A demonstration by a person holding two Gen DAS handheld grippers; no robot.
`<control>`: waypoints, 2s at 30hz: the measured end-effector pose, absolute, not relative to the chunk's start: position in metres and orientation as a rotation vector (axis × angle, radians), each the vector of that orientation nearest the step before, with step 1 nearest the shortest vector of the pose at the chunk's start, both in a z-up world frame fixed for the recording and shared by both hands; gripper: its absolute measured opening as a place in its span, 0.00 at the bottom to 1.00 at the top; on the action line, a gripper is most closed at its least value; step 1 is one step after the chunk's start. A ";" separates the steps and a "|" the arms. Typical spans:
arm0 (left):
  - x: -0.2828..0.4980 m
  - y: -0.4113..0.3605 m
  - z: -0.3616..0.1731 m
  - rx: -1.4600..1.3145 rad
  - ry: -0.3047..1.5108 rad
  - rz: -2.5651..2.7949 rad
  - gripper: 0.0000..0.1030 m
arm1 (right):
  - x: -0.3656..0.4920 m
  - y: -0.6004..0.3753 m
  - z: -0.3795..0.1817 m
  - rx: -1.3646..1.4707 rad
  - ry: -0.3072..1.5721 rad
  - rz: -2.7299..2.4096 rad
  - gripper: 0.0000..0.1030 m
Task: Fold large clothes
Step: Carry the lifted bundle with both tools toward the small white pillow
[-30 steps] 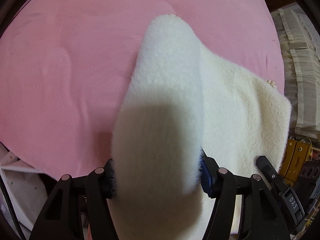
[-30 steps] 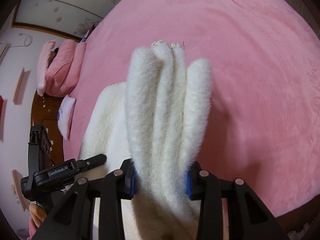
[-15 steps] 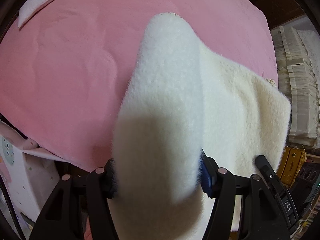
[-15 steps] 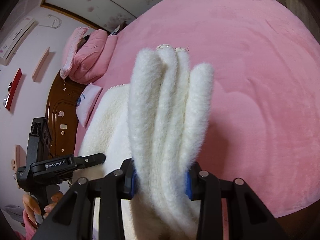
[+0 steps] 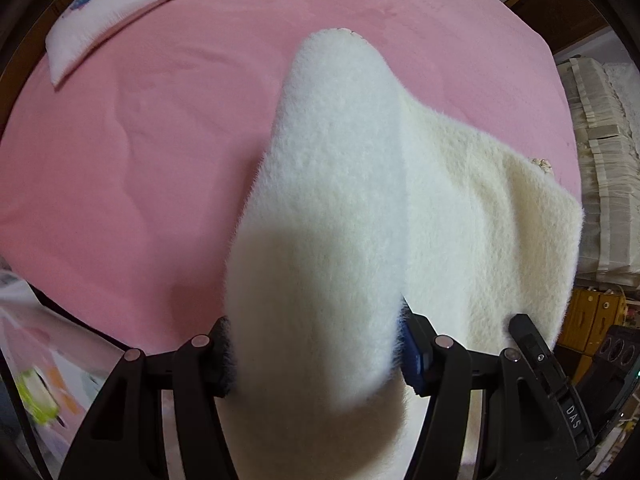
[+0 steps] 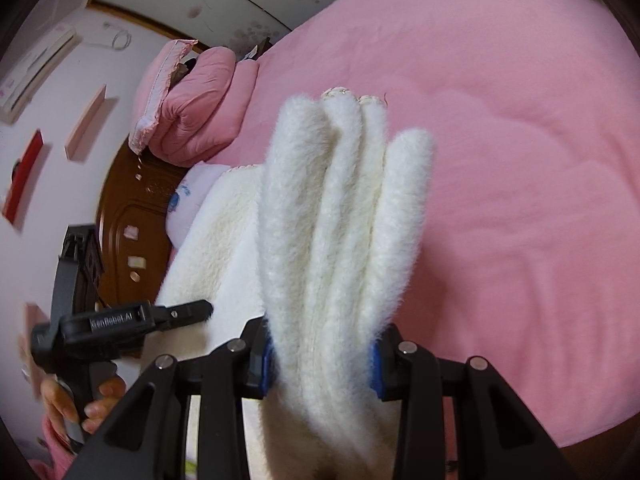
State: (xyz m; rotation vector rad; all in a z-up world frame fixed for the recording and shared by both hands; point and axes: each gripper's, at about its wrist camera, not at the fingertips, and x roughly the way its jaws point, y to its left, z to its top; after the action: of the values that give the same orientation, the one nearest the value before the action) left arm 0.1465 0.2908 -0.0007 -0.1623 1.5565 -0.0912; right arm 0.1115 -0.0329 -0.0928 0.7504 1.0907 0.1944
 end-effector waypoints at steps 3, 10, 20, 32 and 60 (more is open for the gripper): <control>0.174 0.343 0.012 -0.140 1.518 -0.070 0.58 | 0.143 0.019 -0.096 0.776 1.079 0.219 0.34; 0.234 0.466 0.049 -0.124 1.406 0.013 0.58 | 0.231 0.129 -0.082 0.736 1.053 0.326 0.34; 0.295 0.576 0.030 -0.048 1.177 0.083 0.58 | 0.332 0.255 -0.130 0.679 0.987 0.392 0.34; 0.327 0.650 -0.213 -0.178 1.253 0.060 0.61 | 0.367 0.314 -0.322 0.394 1.119 0.292 0.36; 0.276 0.616 -0.216 -0.094 1.015 0.394 0.87 | 0.355 0.308 -0.338 0.343 1.055 0.205 0.94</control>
State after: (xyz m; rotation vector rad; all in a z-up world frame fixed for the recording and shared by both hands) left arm 0.2758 0.6162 -0.2157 -0.0945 1.0152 0.3943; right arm 0.3552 0.3079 -0.3384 0.3434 1.0546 0.2045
